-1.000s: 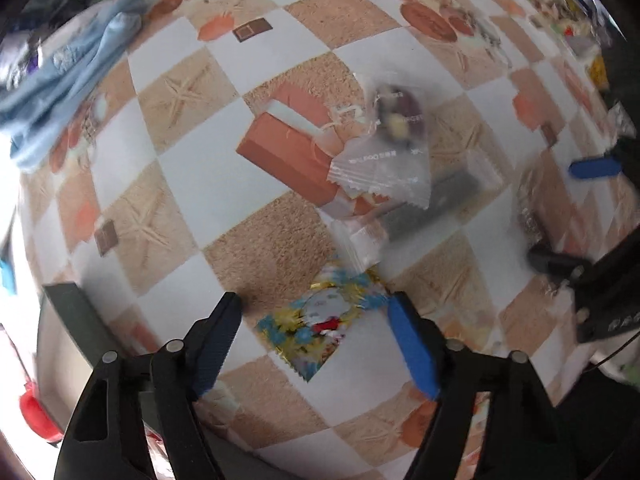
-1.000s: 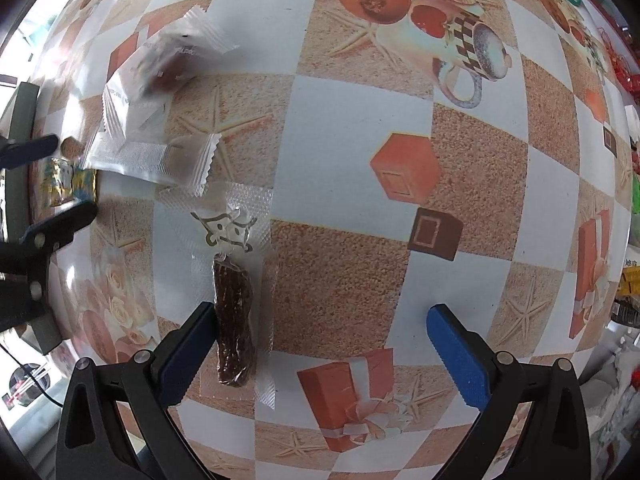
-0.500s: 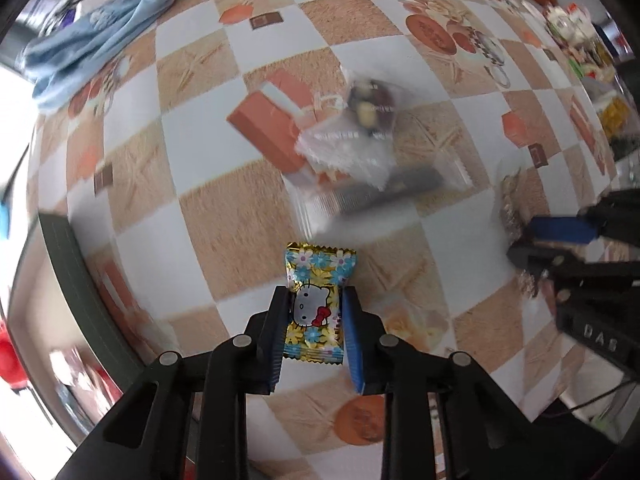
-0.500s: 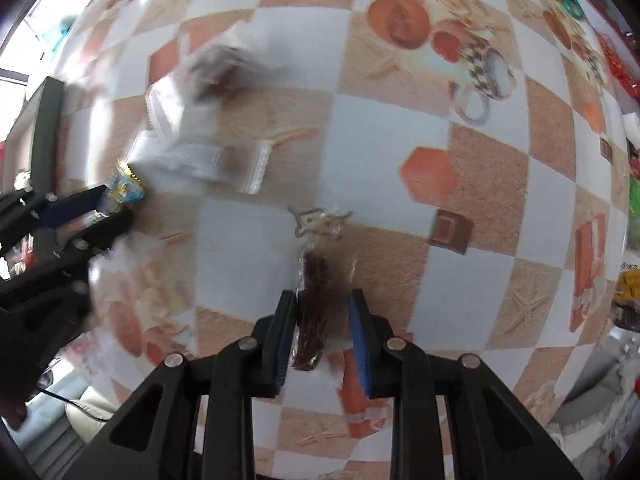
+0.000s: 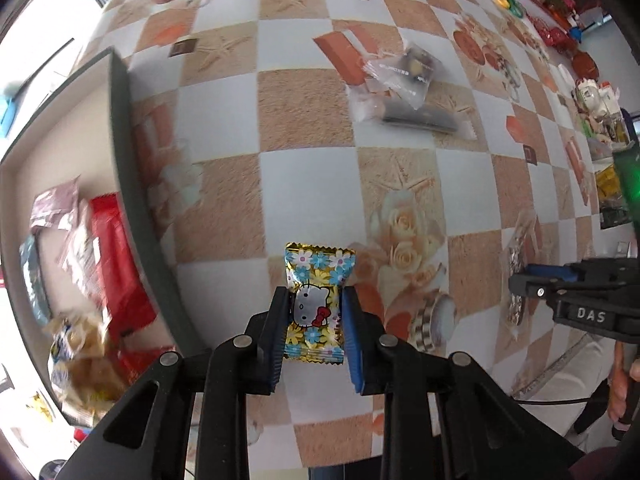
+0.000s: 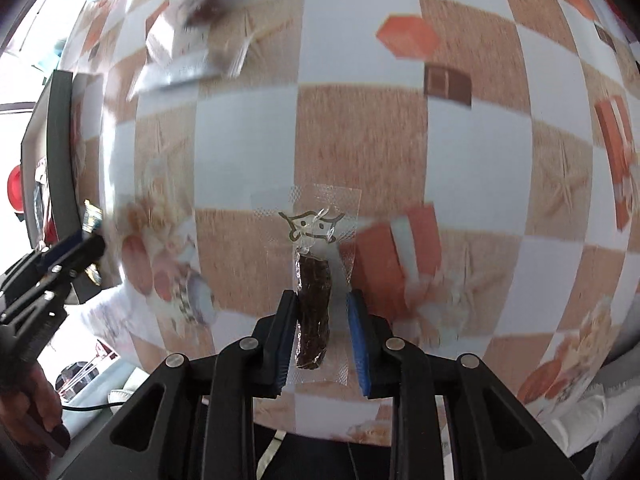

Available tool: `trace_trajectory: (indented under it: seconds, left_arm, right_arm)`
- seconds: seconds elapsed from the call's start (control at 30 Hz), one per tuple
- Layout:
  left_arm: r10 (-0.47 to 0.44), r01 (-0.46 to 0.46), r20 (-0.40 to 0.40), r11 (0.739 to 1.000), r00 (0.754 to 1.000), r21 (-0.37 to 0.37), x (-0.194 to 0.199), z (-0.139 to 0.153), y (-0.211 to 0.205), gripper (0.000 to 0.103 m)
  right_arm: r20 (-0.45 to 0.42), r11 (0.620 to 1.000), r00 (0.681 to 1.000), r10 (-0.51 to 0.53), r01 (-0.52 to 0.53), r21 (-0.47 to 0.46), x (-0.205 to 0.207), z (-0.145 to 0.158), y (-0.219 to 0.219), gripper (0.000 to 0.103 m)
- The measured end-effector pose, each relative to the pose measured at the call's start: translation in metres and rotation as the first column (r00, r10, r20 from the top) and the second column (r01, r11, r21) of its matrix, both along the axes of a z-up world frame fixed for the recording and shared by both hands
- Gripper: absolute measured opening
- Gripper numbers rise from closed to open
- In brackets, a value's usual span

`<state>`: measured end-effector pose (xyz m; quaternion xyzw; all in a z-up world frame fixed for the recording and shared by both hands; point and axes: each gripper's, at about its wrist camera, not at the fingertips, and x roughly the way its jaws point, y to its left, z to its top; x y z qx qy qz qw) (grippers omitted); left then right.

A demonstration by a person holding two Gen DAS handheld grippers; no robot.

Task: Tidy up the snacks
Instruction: 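Carry the Hello Kitty candy and jerky stick over the tray with both tools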

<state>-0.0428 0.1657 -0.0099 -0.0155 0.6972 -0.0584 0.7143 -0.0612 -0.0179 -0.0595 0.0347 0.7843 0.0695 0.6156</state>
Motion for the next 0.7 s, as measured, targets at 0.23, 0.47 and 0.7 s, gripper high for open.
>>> trace_trajectory:
  seconds: [0.23, 0.47, 0.7]
  left_arm:
    - [0.037, -0.037, 0.039, 0.999, 0.999, -0.006, -0.008, 0.016, 0.015, 0.028]
    - [0.074, -0.073, 0.081, 0.997, 0.994, -0.019, -0.015, 0.047, 0.041, 0.028]
    - [0.148, -0.148, 0.12, 0.989, 0.982, -0.004, -0.013, 0.059, 0.078, 0.028]
  right_arm:
    - [-0.009, 1.0, 1.0, 0.007, -0.007, 0.0, -0.013, 0.004, 0.018, 0.027]
    - [0.022, 0.997, 0.997, 0.077, -0.077, -0.006, -0.011, 0.023, 0.06, 0.028]
    - [0.052, 0.987, 0.985, 0.162, -0.161, -0.009, -0.005, 0.035, 0.111, 0.028]
